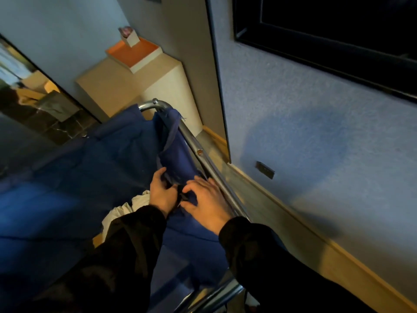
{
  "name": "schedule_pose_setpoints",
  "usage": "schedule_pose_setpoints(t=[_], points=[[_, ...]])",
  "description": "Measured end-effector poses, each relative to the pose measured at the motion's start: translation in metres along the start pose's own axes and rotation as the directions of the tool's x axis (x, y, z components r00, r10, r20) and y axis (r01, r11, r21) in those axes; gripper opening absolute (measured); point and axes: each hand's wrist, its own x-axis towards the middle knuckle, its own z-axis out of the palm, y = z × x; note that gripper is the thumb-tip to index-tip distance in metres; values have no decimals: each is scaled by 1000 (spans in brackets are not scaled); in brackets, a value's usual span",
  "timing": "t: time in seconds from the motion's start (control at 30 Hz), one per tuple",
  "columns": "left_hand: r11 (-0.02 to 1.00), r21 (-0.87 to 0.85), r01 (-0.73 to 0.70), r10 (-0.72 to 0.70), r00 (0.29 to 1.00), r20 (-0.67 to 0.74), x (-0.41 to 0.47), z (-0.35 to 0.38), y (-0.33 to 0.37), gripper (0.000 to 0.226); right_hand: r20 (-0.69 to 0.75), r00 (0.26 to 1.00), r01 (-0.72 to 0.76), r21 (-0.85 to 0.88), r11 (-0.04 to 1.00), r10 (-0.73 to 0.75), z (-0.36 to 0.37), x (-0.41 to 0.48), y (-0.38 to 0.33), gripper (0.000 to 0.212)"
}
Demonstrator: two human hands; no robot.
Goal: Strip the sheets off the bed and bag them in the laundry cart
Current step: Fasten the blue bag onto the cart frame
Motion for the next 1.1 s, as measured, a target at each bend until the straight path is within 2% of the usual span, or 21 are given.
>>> schedule_pose_setpoints(t=[0.07, 0.13, 0.23, 0.37, 0.53, 0.63, 0.73, 0.8, 0.87, 0.97, 1.1], points=[[999, -20, 33, -32, 999, 23, -5, -14, -1, 57, 100, 994, -56, 130, 990, 43, 12, -1, -11, 57], [998, -34, 44, -42, 998, 48, -9, -26, -2, 53, 140, 988, -81, 149, 986, 60, 25, 3, -19, 66], [994, -77, 78, -79, 997, -10, -4, -45, -9, 48, 134, 989, -75, 146, 986, 56, 45, 19, -29, 53], [983, -126, 132, -141, 988, -65, 9, -64, -14, 46, 55, 996, -70, 140, 988, 63, 68, 36, -43, 31], [998, -1, 68, -67, 987, -144, 34, -93, -27, 46, 218, 975, -79, 204, 976, 33, 78, 55, -54, 37], [990, 127, 62, -47, 992, -117, 51, -113, -34, 42, 91, 993, -92, 155, 984, 79, 71, 84, -53, 35], [965, 254, 72, -43, 992, -118, 69, -128, -42, 41, -150, 988, -43, -96, 994, 28, 53, 126, -50, 29], [947, 306, 99, -63, 990, -128, 82, -139, -46, 39, -190, 981, -27, -254, 967, -22, 38, 159, -48, 21], [939, 330, 96, -59, 991, -121, 95, -148, -54, 35, -124, 992, -28, -259, 965, -4, 31, 195, -42, 21], [952, 305, 34, -4, 995, -98, 104, -157, -65, 26, 38, 976, -213, -23, 977, 214, 44, 234, -26, 26], [992, 122, 17, -4, 995, -101, 105, -165, -84, 22, 213, 909, -348, -88, 933, 359, 97, 239, 9, 38]])
